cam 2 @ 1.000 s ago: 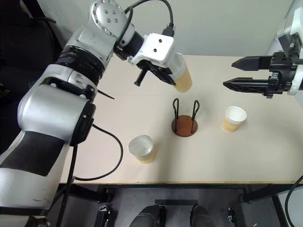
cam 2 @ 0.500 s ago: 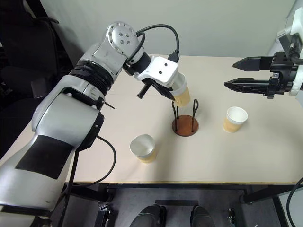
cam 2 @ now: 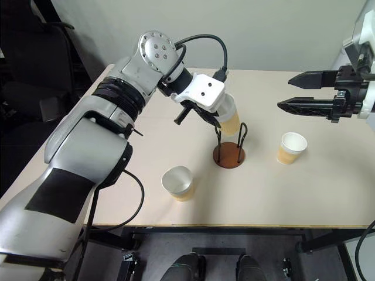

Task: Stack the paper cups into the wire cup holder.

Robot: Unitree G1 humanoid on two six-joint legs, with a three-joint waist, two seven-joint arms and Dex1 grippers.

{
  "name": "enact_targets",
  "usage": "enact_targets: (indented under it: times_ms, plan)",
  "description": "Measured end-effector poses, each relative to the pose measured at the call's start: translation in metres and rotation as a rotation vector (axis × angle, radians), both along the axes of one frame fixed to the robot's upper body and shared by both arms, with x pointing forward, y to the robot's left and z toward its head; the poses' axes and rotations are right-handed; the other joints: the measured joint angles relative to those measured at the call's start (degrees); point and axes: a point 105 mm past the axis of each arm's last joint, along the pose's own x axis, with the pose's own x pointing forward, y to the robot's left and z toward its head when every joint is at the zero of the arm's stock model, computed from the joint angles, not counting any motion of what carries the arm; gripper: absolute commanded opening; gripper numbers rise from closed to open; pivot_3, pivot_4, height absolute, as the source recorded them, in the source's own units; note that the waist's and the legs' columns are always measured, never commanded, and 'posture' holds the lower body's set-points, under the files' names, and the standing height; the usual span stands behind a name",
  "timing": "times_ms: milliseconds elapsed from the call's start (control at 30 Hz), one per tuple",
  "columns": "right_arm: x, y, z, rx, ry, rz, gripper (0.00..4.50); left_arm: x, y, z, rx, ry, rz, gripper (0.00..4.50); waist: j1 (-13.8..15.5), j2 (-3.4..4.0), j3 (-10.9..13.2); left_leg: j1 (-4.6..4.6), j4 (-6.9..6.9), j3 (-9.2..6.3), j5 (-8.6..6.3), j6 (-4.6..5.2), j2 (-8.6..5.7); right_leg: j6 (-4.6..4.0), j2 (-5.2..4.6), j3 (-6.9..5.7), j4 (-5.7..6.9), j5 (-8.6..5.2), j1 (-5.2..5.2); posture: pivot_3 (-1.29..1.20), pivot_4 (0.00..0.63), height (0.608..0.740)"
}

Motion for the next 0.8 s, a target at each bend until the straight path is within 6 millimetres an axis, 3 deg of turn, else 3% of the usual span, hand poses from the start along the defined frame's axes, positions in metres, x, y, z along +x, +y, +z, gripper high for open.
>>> enact_targets:
  times_ms: [67,133,500,667,800]
  plan:
    - [0.0,0.0,-0.002,-0.005,0.005,-0.001,3.18,0.0,0.0,-0.005,0.022,-0.004,-0.013,0.04,0.0,0.0,0.0,0.02,0.04,0.08,-0.01,0.01,-0.05,-0.04,0.1,-0.07,0.0,-0.01,0.03,0.0,0.15,0.74]
    - [0.0,0.0,-0.004,-0.008,0.011,-0.003,3.18,0.0,0.001,-0.01,0.052,-0.009,-0.021,0.61,0.0,0.01,0.0,0.0,0.15,0.03,-0.02,0.02,-0.04,-0.03,0.06,-0.03,0.02,-0.01,0.04,0.0,0.15,0.74]
    - [-0.002,-0.002,-0.005,-0.022,0.013,-0.017,3.18,-0.002,-0.004,-0.011,0.051,-0.016,-0.047,4.49,0.1,0.0,0.0,-0.01,0.41,0.01,-0.09,0.13,-0.05,-0.24,0.03,0.02,-0.01,-0.11,0.19,0.0,0.15,0.74]
    - [-0.002,-0.003,-0.012,-0.031,0.034,-0.029,3.18,-0.007,-0.021,0.009,-0.198,0.105,-0.018,4.49,0.1,0.0,0.0,0.01,0.39,0.08,-0.11,0.14,-0.05,-0.22,0.06,0.01,-0.03,-0.11,0.2,0.0,0.15,0.74]
    - [-0.004,-0.007,-0.029,-0.062,0.092,-0.048,3.18,0.0,-0.001,0.029,-0.37,0.208,0.103,4.49,-0.1,0.06,0.0,0.02,0.33,0.09,-0.13,0.08,0.02,-0.16,0.04,0.12,0.01,-0.15,0.14,0.0,0.15,0.74]
